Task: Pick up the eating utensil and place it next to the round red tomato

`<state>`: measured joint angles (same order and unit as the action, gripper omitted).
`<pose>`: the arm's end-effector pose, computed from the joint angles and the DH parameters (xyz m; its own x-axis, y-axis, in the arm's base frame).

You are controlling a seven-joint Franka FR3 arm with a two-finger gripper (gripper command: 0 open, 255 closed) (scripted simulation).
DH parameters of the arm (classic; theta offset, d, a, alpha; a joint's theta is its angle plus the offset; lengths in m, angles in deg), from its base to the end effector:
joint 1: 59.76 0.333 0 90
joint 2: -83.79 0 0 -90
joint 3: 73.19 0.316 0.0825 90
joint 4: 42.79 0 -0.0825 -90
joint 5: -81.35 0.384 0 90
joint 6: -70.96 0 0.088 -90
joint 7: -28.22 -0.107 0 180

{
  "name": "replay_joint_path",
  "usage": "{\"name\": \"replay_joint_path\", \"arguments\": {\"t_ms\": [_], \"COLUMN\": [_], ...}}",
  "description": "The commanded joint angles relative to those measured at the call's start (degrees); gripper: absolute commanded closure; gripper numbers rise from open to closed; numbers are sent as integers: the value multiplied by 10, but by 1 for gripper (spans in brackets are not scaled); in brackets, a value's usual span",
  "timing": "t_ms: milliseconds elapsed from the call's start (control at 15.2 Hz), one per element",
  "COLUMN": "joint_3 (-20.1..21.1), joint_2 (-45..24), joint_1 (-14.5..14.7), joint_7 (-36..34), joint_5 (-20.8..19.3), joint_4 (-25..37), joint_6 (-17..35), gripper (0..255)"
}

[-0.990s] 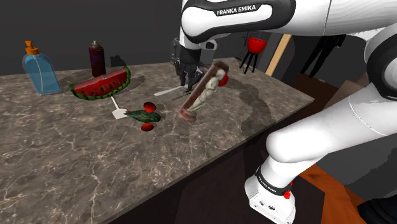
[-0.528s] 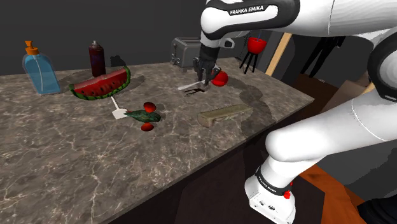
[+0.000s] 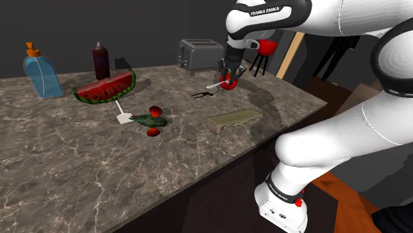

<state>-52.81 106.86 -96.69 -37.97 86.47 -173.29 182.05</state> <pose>0.4295 -0.1085 0.5063 0.0720 -0.9953 0.0654 -0.9971 -0.0733 -0.0189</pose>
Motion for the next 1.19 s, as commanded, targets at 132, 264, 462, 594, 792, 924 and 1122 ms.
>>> {"name": "replay_joint_path", "arguments": {"t_ms": [132,264,462,594,792,924,1122], "joint_3": [-36,-53,-77,-93,-114,-128,-145], "joint_2": [-22,-36,-61,-79,-111,-134,-169], "joint_1": [-25,-37,-54,-66,-83,-93,-108], "joint_7": [51,76,111,134,167,189,218], "joint_5": [-18,-27,-39,-46,-55,-59,-64], "joint_4": [10,20,41,58,88,111,141], "joint_6": [11,14,17,19,21,20,26], "gripper": [255,255,255,255,255,255,255]}}
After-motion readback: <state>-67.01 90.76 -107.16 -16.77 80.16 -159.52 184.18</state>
